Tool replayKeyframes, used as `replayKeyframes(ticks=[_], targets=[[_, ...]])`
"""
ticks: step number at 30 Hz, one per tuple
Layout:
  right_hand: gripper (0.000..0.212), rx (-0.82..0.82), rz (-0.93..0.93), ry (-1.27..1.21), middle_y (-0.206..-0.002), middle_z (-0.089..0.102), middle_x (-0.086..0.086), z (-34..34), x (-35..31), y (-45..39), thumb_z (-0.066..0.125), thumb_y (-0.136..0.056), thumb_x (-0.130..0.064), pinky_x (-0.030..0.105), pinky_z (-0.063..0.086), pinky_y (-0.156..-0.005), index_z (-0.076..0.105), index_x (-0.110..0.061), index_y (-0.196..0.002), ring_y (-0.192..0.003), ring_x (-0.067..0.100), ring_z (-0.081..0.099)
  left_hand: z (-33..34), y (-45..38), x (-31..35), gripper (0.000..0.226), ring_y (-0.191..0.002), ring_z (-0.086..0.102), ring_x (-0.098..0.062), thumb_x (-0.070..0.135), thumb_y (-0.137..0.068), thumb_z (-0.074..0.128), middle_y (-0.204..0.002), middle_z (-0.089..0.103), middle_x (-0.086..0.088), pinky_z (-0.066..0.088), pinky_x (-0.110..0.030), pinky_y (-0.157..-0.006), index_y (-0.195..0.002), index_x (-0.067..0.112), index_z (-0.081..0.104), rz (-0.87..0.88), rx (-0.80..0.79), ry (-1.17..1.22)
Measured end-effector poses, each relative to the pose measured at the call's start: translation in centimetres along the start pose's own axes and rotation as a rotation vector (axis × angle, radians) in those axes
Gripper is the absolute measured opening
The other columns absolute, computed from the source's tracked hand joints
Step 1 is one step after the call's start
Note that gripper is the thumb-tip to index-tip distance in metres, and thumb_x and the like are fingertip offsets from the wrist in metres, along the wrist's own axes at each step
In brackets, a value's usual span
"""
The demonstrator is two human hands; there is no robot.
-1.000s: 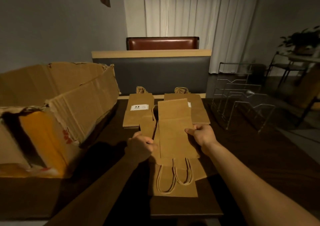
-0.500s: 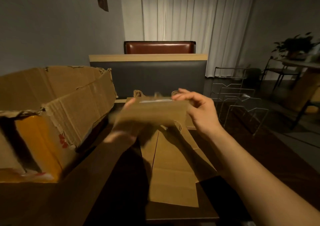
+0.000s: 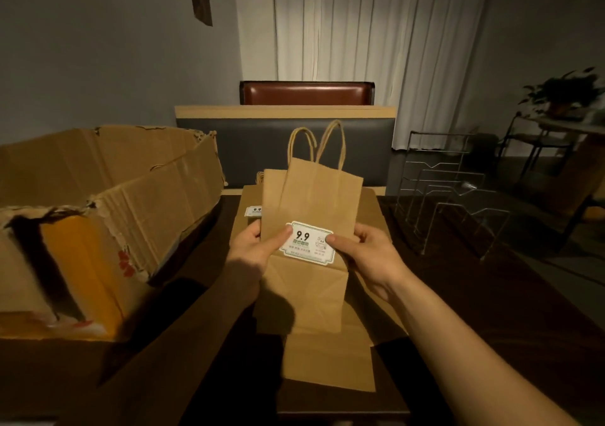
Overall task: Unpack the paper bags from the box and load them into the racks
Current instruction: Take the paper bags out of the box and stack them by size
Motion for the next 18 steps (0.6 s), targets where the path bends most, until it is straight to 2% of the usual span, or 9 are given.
replayKeyframes(ticks=[2,4,5,6,9,13,15,17,18], targets=[[0.022,0.062,-0.001,0.030,-0.101,0.076,0.014,-0.2,0.2,0.1,0.070,-0.089,-0.009,0.033,0.062,-0.076,0.070,-0.001,-0.109,-0.089,0.024,0.075,0.5,0.2,-0.2,0.031,-0.096,0.074,-0.027,0.033,-0.092,0.063,-0.103,0.077,-0.007,0.058,-0.044,-0.085,-0.117,0.015,0.067,0.004,0.042,0.026],[0.019,0.156,-0.009,0.018,-0.103,0.075,0.019,-1.6,0.3,0.0,0.068,-0.091,-0.009,0.045,0.060,-0.083,0.071,0.001,-0.107,-0.091,0.032,0.074,0.2,0.2,-0.2,0.020,-0.084,0.075,-0.017,0.032,-0.100,0.055,-0.090,0.078,0.003,0.058,-0.032,-0.071,-0.110,0.020,0.068,0.017,0.117,0.028],[0.018,0.196,-0.012,-0.017,-0.106,0.073,0.022,-2.7,0.3,-0.2,0.065,-0.092,-0.008,0.052,0.058,-0.088,0.069,0.000,-0.108,-0.094,0.037,0.072,-0.2,0.1,-0.1,0.021,-0.084,0.075,-0.017,0.031,-0.101,0.053,-0.091,0.078,0.002,0.058,-0.032,-0.071,-0.112,0.020,0.067,0.030,0.142,0.025],[0.018,0.213,-0.008,-0.082,-0.109,0.072,0.024,-3.7,0.3,-0.4,0.062,-0.094,-0.007,0.053,0.056,-0.090,0.068,-0.001,-0.110,-0.096,0.038,0.072,-0.6,0.0,0.2,0.024,-0.087,0.075,-0.020,0.030,-0.102,0.052,-0.096,0.078,-0.002,0.058,-0.035,-0.076,-0.116,0.018,0.067,0.027,0.159,0.020],[0.024,0.144,0.002,-0.221,-0.111,0.073,0.020,-5.2,-0.3,-0.7,0.055,-0.098,-0.008,0.042,0.061,-0.082,0.063,-0.003,-0.121,-0.101,0.032,0.072,-1.7,-0.6,0.6,0.024,-0.095,0.074,-0.025,0.028,-0.103,0.049,-0.103,0.077,-0.005,0.056,-0.044,-0.089,-0.118,0.019,0.067,-0.001,0.197,0.042],[0.022,0.019,-0.051,0.015,-0.106,0.075,0.013,-2.2,-0.5,-0.2,0.059,-0.096,-0.008,0.045,0.058,-0.088,0.065,-0.007,-0.117,-0.097,0.028,0.074,0.8,-0.2,0.9,0.027,-0.106,0.070,-0.028,0.028,-0.105,0.045,-0.111,0.074,-0.008,0.051,-0.050,-0.100,-0.122,0.019,0.065,0.024,0.096,0.061],[0.016,0.064,-0.149,0.129,-0.101,0.077,0.008,-1.1,-0.7,-0.3,0.062,-0.095,-0.010,0.043,0.059,-0.087,0.068,-0.011,-0.110,-0.094,0.023,0.074,2.6,0.3,1.3,0.028,-0.111,0.067,-0.026,0.036,-0.104,0.043,-0.112,0.073,-0.004,0.048,-0.045,-0.104,-0.115,0.024,0.065,0.022,0.109,0.036],[0.014,0.147,-0.275,0.182,-0.101,0.077,0.002,-1.3,-1.3,-0.3,0.064,-0.094,-0.014,0.037,0.059,-0.084,0.068,-0.018,-0.107,-0.095,0.016,0.074,3.2,0.4,1.5,0.045,-0.130,0.053,-0.032,0.048,-0.102,0.039,-0.134,0.060,-0.013,0.039,-0.049,-0.112,-0.128,0.017,0.058,0.082,0.073,-0.079],[0.014,0.171,-0.325,0.197,-0.102,0.076,-0.001,-1.6,-1.3,-0.2,0.064,-0.095,-0.015,0.033,0.059,-0.082,0.067,-0.021,-0.107,-0.096,0.013,0.073,3.1,0.4,1.4,0.045,-0.133,0.049,-0.035,0.046,-0.102,0.039,-0.139,0.055,-0.019,0.037,-0.051,-0.113,-0.130,0.015,0.055,0.117,0.050,-0.156]])
Point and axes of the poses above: each hand's wrist, its own y-axis away from the middle knuckle, its own z-axis out of the palm, x = y × z, the point moved 2 cm from there along -y, towards the middle knuckle
